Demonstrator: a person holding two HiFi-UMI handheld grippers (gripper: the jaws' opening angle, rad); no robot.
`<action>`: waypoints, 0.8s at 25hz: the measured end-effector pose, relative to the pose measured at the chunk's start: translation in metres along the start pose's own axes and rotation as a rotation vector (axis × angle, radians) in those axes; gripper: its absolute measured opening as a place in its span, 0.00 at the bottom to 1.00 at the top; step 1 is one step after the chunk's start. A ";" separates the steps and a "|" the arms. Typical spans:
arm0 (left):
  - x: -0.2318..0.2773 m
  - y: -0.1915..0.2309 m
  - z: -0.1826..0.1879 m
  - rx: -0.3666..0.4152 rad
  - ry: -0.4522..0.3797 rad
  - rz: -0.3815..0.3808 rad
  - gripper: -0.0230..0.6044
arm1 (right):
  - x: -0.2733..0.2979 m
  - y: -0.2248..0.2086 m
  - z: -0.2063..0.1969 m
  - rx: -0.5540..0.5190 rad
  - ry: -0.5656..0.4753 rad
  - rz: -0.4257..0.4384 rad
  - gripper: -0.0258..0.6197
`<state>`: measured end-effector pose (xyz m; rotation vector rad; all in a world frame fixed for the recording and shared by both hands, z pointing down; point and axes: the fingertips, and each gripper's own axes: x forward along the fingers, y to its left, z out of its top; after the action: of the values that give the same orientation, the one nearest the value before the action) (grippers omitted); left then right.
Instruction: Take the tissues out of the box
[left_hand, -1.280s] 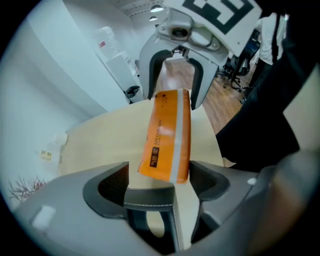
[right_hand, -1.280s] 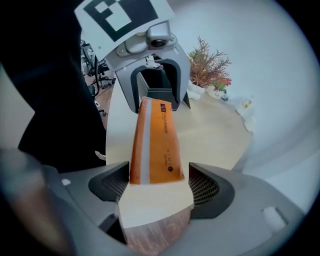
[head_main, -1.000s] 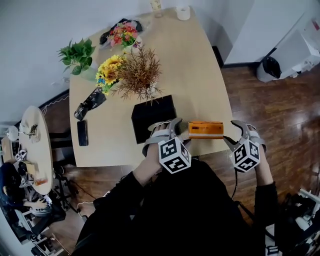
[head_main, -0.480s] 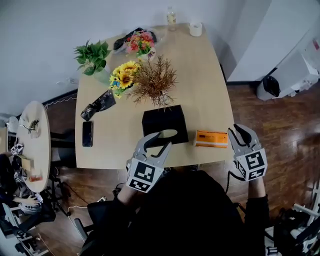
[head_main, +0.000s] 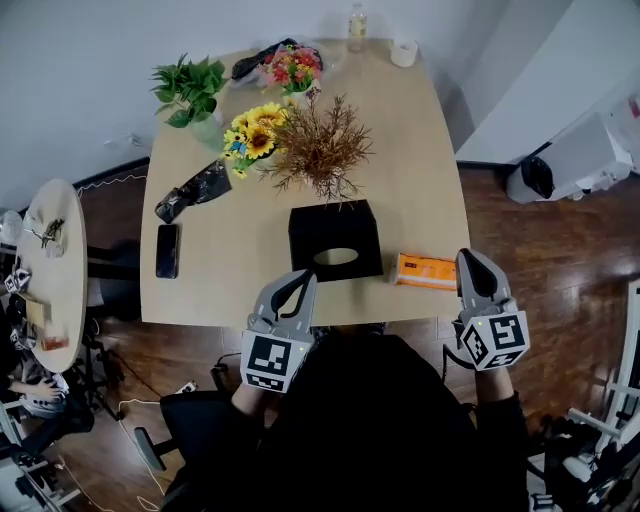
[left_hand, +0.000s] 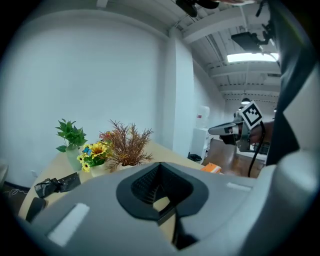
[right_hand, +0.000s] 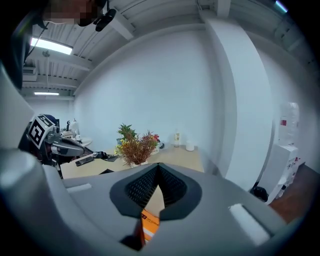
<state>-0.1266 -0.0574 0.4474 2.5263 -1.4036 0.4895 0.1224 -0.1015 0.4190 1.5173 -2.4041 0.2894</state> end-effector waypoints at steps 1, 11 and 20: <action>0.000 0.000 -0.002 0.004 0.005 -0.001 0.05 | -0.001 0.000 0.001 0.002 -0.004 -0.007 0.04; 0.012 -0.010 0.005 0.041 0.011 -0.050 0.05 | -0.008 -0.010 -0.002 0.040 -0.023 -0.064 0.04; 0.019 -0.021 0.008 0.056 0.010 -0.079 0.05 | -0.013 -0.018 -0.004 0.062 -0.032 -0.095 0.04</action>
<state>-0.0981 -0.0635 0.4469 2.6077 -1.2986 0.5339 0.1447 -0.0967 0.4189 1.6705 -2.3589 0.3240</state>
